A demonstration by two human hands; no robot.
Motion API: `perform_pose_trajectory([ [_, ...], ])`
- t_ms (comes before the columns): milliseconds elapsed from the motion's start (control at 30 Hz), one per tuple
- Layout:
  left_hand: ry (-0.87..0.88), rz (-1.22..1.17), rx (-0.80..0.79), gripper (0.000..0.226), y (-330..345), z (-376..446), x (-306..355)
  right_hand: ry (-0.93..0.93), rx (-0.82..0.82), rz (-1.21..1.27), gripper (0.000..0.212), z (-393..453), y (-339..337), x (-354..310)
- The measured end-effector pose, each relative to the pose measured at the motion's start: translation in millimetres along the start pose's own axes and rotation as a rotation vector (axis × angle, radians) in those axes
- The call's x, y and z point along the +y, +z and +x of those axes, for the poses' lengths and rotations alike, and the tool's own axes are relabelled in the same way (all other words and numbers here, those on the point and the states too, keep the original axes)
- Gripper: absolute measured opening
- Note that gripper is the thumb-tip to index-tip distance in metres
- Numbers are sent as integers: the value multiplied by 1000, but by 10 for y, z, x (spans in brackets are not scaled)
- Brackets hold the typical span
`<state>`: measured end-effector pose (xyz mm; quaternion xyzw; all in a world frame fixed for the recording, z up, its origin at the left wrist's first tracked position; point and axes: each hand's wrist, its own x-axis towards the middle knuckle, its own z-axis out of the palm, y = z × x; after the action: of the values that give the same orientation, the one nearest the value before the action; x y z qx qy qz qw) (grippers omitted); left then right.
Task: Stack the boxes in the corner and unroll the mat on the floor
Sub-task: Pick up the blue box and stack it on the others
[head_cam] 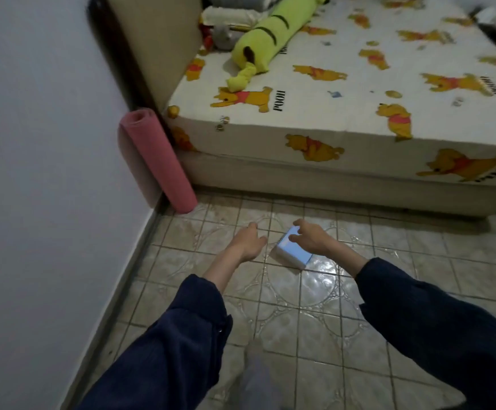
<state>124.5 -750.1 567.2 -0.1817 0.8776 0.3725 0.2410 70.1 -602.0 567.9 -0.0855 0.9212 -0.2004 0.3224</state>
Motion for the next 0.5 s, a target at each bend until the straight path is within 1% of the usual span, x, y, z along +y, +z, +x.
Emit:
perform_pose_trajectory([
  [300, 28, 41, -99, 53, 64, 984, 402, 117, 9, 130, 56, 763, -366, 408],
  [500, 16, 93, -169, 53, 128, 1781, 434, 210, -12, 251, 55, 1415, -339, 598],
])
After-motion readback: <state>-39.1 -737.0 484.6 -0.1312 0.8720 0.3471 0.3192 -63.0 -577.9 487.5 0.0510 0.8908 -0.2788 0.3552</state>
